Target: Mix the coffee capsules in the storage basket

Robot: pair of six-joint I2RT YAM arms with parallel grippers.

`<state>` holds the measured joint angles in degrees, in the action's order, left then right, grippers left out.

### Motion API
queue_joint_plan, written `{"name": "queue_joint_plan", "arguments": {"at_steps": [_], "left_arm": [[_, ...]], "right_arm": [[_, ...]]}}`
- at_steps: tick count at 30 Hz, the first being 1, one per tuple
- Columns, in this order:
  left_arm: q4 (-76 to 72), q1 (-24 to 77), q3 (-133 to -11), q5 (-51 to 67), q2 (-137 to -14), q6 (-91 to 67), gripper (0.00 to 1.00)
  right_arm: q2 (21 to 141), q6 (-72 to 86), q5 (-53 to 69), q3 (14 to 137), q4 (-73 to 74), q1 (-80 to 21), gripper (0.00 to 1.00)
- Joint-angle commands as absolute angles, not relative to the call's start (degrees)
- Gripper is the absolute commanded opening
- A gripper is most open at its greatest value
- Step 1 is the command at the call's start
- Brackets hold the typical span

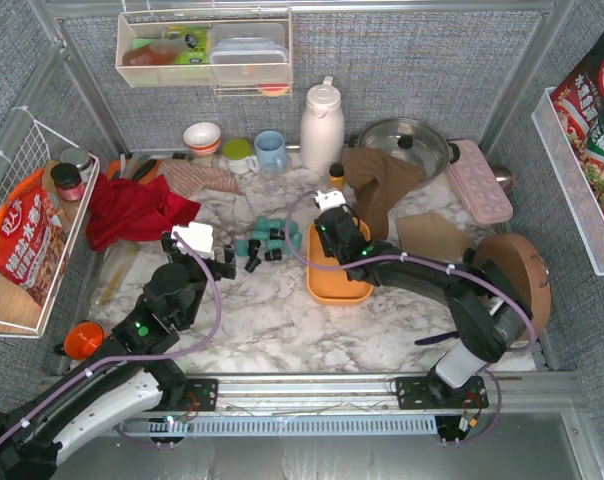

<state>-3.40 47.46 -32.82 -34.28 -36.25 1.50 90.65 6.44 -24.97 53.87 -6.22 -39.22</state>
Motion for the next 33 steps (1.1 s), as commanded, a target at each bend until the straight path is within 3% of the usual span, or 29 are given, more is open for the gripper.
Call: {"name": "queue_joint_plan", "arguments": {"at_steps": [1, 15, 26, 29, 33], "left_arm": [[-4.78, 47.36, -33.05, -34.51, -36.17, 1.29, 0.99], [-4.45, 47.30, -33.00, -33.98, -34.97, 0.93, 0.99], [-4.02, 47.29, -33.13, -34.31, -36.04, 0.62, 0.99], [-3.71, 47.22, -33.37, -34.64, -37.04, 0.62, 0.99], [-3.12, 47.05, -33.61, -35.70, -38.59, 0.31, 0.99]], "right_arm": [[94.60, 12.26, -25.48, 56.55, -12.35, -38.89, 0.34], [97.51, 17.75, -23.29, 61.07, -9.26, -37.69, 0.59], [83.55, 10.20, -30.90, 60.35, -1.70, -36.64, 0.81], [78.57, 8.42, -35.74, 58.96, -0.93, -36.06, 0.98], [72.43, 9.10, -36.64, 55.12, -0.30, -33.29, 0.99]]}}
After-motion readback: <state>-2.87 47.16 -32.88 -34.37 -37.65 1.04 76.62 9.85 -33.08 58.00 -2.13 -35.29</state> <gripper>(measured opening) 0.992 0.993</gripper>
